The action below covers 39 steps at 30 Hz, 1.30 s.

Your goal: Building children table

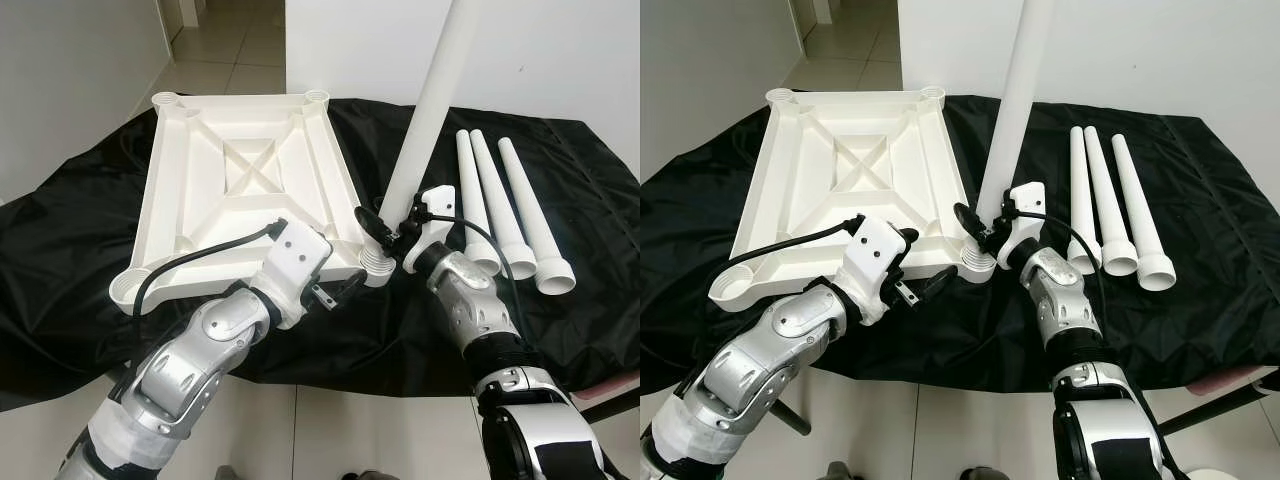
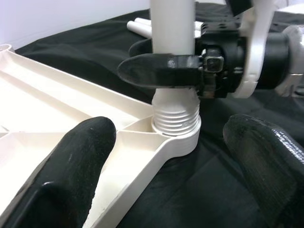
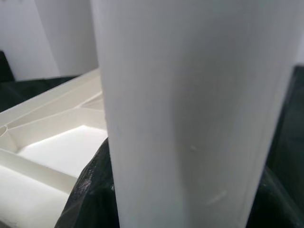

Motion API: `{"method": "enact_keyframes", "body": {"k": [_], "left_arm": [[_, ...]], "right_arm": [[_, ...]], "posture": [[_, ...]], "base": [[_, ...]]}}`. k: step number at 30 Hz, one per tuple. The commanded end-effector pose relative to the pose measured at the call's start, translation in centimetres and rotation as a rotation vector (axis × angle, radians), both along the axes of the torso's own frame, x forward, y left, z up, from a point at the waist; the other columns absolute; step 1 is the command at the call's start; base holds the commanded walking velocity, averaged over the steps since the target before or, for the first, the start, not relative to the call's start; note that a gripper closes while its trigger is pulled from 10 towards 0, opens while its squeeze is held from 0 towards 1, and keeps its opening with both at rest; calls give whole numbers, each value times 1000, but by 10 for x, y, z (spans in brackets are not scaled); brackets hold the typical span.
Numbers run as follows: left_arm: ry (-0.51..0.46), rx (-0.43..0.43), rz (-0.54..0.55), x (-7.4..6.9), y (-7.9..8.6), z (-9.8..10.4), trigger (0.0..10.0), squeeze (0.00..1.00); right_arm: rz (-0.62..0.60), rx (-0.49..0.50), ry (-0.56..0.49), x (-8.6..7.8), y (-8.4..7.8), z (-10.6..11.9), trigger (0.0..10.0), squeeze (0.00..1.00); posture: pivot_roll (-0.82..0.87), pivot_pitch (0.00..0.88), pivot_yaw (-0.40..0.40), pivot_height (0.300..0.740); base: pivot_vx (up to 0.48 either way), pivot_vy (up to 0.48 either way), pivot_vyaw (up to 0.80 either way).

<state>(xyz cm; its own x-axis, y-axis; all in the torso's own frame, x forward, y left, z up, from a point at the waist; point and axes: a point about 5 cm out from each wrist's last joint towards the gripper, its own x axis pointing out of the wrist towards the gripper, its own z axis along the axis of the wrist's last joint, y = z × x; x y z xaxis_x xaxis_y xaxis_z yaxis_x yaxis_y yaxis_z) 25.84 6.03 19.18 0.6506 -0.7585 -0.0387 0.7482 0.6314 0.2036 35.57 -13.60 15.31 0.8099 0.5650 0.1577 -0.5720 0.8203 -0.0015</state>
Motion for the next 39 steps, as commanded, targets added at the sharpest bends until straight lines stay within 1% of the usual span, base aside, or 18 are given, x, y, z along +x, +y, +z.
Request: {"method": "enact_keyframes", "body": {"k": [1, 2, 3, 5, 8, 10, 16, 19, 20, 26, 27, 30, 34, 36, 39], "left_arm": [[6, 19, -94, -6, -2, 0, 10000, 0], [4, 21, -91, -6, -2, 0, 10000, 0], [4, 21, -91, -6, -2, 0, 10000, 0], [4, 21, -87, -6, -1, 0, 10000, 0], [3, 21, -85, -6, -1, 1, 10000, 0], [2, 22, -84, -6, 0, 1, 10000, 0], [1, 24, -83, -7, 1, 1, 10000, 0], [2, 24, -82, -7, 1, 1, 10000, 0], [2, 25, -81, -6, 2, 1, 10000, 0], [1, 26, -79, -6, 2, 1, 10000, 0], [1, 27, -79, -6, 2, 1, 10000, 0], [-3, 28, -77, -6, 2, 2, 10000, 0], [-6, 26, -72, -6, 3, 3, 10000, 0], [-8, 25, -67, -5, 3, 3, 10000, 0], [-9, 25, -64, -5, 3, 3, 10000, 0]], "right_arm": [[18, -62, 118, -14, 4, -38, 10000, 0], [32, -61, 71, -20, 6, -38, 10000, 0], [32, -61, 71, -20, 6, -38, 10000, 0], [43, -69, 28, -28, 7, -40, 10000, 0], [43, -71, 12, -30, 7, -41, 10000, 0], [47, -96, -17, -32, 6, -41, 10000, 0], [53, -139, -40, -35, 6, -43, 10000, 0], [58, -148, -42, -35, 6, -45, 10000, 0], [70, -151, -28, -36, 7, -46, 10000, 0], [95, -154, 19, -31, 10, -47, 10000, 0], [98, -175, 25, -29, 11, -46, 10000, 0], [138, -206, 37, -25, 14, -44, 10000, 0], [178, -218, 46, -23, 17, -43, 10000, 0], [230, -243, 47, -24, 19, -43, 10000, 0], [237, -240, 55, -23, 19, -43, 10000, 0]], "posture": [[3, 85, -13, 740], [5, 85, -13, 740], [5, 85, -13, 740], [7, 85, -12, 740], [7, 84, -12, 740], [9, 84, -11, 740], [12, 85, -10, 740], [13, 86, -10, 740], [14, 87, -8, 740], [15, 88, -6, 740], [15, 88, -6, 740], [20, 86, -11, 740], [22, 87, -12, 740], [25, 87, -16, 740], [28, 89, -19, 740]], "base": [[0, 0, 0], [0, 0, 0], [0, 0, 0], [0, 0, 0], [0, 0, 0], [0, 0, 0], [0, 0, 0], [0, 0, 0], [0, 0, 0], [0, 0, 0], [0, 0, 0], [0, 0, 0], [0, 0, 0], [0, 0, 0], [0, 0, 0]]}}
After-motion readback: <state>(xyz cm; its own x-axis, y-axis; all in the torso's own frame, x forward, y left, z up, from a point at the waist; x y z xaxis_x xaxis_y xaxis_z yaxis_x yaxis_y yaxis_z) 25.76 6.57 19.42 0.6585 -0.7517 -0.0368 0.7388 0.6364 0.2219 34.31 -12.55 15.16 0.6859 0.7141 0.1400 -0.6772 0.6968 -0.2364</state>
